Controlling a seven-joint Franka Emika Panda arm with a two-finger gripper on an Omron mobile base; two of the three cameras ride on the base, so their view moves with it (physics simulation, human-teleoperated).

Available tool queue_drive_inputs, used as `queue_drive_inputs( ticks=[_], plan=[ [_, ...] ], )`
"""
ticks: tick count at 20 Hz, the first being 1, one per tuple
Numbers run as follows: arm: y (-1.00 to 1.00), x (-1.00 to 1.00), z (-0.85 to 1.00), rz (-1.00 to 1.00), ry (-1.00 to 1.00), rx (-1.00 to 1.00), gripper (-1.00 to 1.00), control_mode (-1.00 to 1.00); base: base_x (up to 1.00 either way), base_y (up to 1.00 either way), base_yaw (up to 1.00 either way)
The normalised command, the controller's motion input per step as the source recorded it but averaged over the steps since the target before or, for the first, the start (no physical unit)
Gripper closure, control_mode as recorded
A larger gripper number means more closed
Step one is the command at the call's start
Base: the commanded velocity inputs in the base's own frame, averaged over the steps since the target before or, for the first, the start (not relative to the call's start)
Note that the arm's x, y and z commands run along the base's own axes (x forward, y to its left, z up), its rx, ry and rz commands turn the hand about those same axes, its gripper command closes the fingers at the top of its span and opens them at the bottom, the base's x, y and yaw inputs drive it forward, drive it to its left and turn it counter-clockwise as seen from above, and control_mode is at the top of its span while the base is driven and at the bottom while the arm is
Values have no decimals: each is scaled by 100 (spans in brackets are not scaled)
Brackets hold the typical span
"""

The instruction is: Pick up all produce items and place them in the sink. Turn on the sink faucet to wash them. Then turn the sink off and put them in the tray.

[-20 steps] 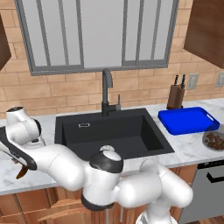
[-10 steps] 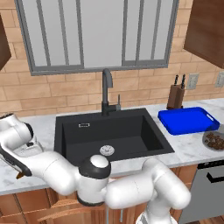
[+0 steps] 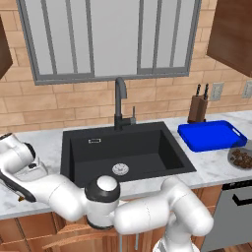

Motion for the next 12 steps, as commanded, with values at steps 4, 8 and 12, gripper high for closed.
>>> queue_drive_inputs(
  ticks=[4, 8, 12],
  plan=[
    [8, 11, -21, 0, -4, 0, -100, -100, 0, 0, 0],
    [15, 6, -23, 0, -1, 0, -100, -100, 0, 0, 0],
    [12, 0, -33, 0, 0, 0, 100, -100, 0, 0, 0]
  ],
)
